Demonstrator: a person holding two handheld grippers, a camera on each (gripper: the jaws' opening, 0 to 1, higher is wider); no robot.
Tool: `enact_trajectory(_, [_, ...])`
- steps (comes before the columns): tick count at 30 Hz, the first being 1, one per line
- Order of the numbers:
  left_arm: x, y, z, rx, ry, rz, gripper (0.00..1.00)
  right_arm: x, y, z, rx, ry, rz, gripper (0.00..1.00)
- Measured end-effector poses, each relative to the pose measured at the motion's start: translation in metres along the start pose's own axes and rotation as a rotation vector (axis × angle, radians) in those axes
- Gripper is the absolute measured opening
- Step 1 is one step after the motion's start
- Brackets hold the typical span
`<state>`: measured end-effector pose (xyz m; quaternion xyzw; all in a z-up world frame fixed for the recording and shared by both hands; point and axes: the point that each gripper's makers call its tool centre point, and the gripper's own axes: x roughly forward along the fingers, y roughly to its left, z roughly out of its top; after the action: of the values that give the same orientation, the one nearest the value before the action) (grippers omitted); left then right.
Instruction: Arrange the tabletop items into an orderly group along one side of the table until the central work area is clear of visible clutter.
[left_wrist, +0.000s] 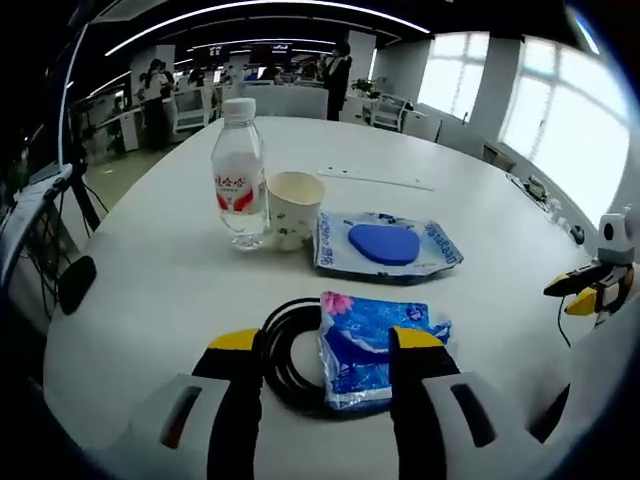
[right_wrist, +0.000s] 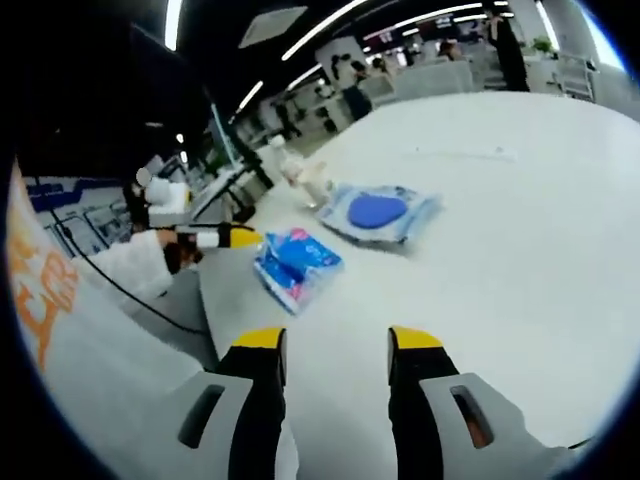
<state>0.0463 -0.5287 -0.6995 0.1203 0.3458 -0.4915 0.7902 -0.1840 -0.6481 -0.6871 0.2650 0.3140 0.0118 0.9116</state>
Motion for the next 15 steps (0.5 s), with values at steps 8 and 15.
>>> enact_trajectory(8, [0.01, -0.018, -0.016, 0.017, 0.038, -0.064, 0.5, 0.002, -0.002, -0.003, 0.026, 0.013, -0.005, 0.37])
enact_trajectory(15, [0.023, -0.023, -0.038, 0.067, 0.12, -0.069, 0.4, 0.002, -0.004, -0.005, 0.037, 0.012, -0.006, 0.36])
